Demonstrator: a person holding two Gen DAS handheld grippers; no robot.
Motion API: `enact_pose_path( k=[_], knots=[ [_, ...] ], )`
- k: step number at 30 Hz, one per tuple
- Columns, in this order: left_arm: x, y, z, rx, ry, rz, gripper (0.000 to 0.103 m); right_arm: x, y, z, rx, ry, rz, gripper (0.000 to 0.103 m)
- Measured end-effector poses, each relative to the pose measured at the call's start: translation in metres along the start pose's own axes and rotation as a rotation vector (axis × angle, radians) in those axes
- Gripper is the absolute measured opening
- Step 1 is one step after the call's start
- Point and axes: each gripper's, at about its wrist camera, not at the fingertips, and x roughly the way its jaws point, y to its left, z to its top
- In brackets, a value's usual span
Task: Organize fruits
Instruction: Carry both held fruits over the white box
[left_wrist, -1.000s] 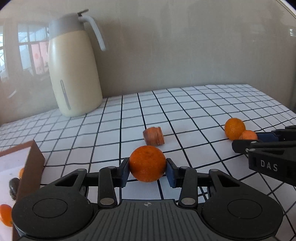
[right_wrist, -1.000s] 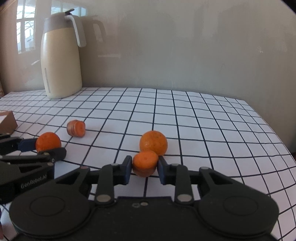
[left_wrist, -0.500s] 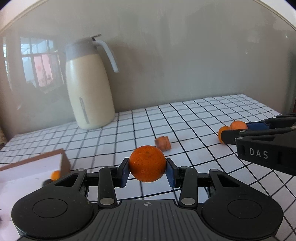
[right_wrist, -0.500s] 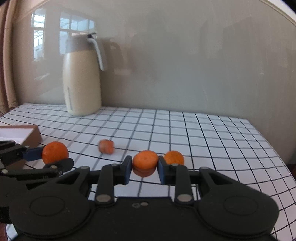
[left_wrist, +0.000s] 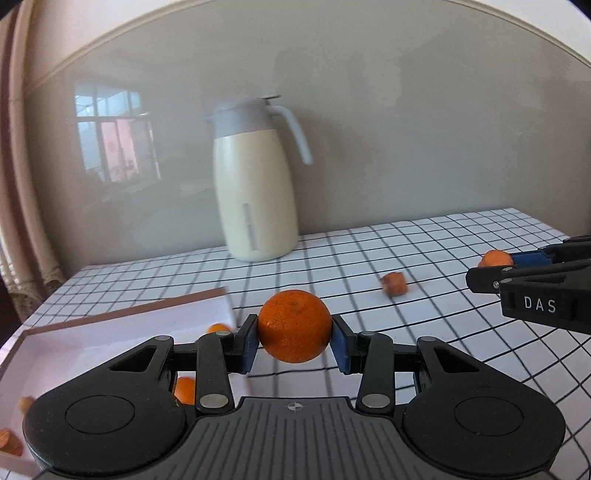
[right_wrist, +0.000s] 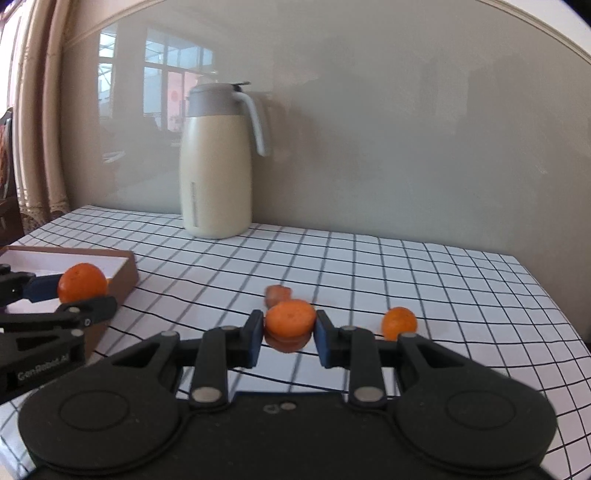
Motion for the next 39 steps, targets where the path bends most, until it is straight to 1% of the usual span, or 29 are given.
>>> enact_pose_path(
  k=[8,20,30,39],
  knots=[
    [-0.026,0.040,-0.006,-0.045,-0.041,0.073,0.041,-0.005,0.038,0.006,-0.042,-0.019,0.067,0.021],
    [-0.052,0.091,-0.019,-0.079,-0.061,0.177,0.041,-0.008,0.102,0.019,-0.110,-0.057,0.190,0.020],
    [-0.065,0.136,-0.034,-0.122,-0.049,0.261,0.041,-0.003,0.152,0.023,-0.159,-0.064,0.274,0.020],
    [-0.065,0.180,-0.046,-0.169,-0.027,0.337,0.041,0.004,0.194,0.028,-0.195,-0.075,0.345,0.020]
  ],
)
